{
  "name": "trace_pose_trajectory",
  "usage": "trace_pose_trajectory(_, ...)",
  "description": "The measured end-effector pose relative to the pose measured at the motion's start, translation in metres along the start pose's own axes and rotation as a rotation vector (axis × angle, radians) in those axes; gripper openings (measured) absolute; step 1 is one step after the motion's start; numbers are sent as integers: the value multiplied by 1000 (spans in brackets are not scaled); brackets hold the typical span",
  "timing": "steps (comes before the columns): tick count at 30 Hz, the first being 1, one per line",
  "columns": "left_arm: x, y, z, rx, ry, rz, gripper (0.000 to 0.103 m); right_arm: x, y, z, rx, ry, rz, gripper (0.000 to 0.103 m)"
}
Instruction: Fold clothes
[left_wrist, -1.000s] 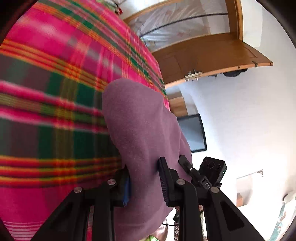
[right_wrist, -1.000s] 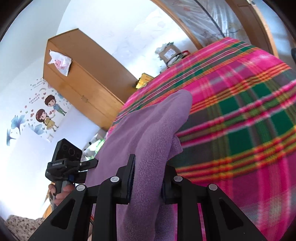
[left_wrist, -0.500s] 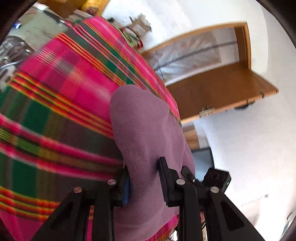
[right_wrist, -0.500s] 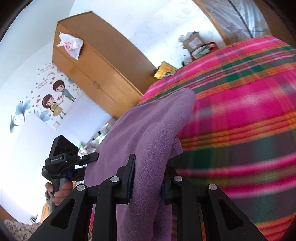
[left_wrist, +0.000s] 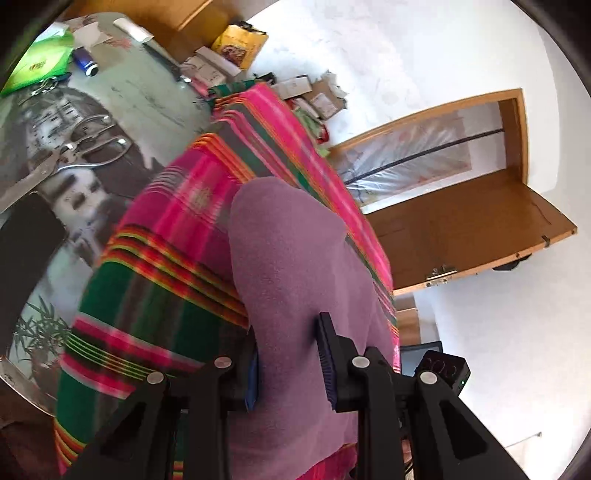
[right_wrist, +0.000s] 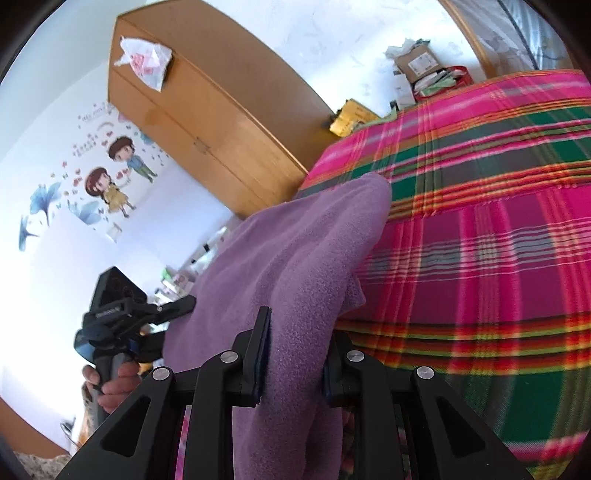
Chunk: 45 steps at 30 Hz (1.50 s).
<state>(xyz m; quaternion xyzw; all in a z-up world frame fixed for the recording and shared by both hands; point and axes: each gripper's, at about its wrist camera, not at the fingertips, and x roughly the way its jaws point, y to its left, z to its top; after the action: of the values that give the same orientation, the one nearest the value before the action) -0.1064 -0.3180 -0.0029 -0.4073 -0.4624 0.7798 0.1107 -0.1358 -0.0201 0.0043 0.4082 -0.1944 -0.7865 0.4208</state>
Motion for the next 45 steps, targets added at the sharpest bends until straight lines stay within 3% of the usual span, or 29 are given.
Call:
trace_pose_trajectory(5,8,13,1,-18,10,8,27,14,1,-1,-27,30,-74,28)
trace_pose_trajectory(9,10,18,1,-20,9,40,34,24,-2,-3,-32,57,-171,40)
trace_pose_trajectory(19,-11,20,-18,-11,-14,163,41,1,6,-17,-15,35,-272,43)
trace_pose_trajectory(24,-22,3,-39,49,-32,215,41,-21,45,-39,-191,-33,-348,43)
trace_pose_trajectory(28,-21,-2,-54,90,-39,289,41,-17,63,-60,-315,-32,-415,43)
trace_pose_trajectory(33,-19,5,-64,73,-18,333,45,-10,48,-67,-244,19,-438,43)
trace_pose_trajectory(45,-31,-8,-92,126,-35,479,44,-33,51,-78,-181,-4,-513,43)
